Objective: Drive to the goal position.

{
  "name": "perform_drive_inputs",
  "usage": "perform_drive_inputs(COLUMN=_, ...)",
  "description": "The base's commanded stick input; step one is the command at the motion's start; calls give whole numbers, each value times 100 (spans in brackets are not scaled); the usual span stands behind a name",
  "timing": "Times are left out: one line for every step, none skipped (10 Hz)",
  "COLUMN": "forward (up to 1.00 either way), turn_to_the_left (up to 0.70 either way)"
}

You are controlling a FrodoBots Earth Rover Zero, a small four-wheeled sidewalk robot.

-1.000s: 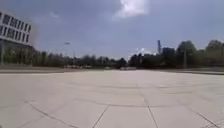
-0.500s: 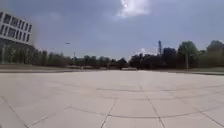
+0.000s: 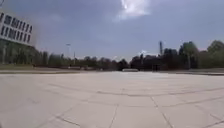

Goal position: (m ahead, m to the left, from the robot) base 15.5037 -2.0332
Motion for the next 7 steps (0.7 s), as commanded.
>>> perform_drive_inputs(forward=70, turn_to_the_left=0)
perform_drive_inputs(forward=70, turn_to_the_left=0)
perform_drive_inputs(forward=70, turn_to_the_left=0)
perform_drive_inputs(forward=70, turn_to_the_left=0)
perform_drive_inputs(forward=70, turn_to_the_left=0)
perform_drive_inputs(forward=70, turn_to_the_left=0)
perform_drive_inputs(forward=70, turn_to_the_left=0)
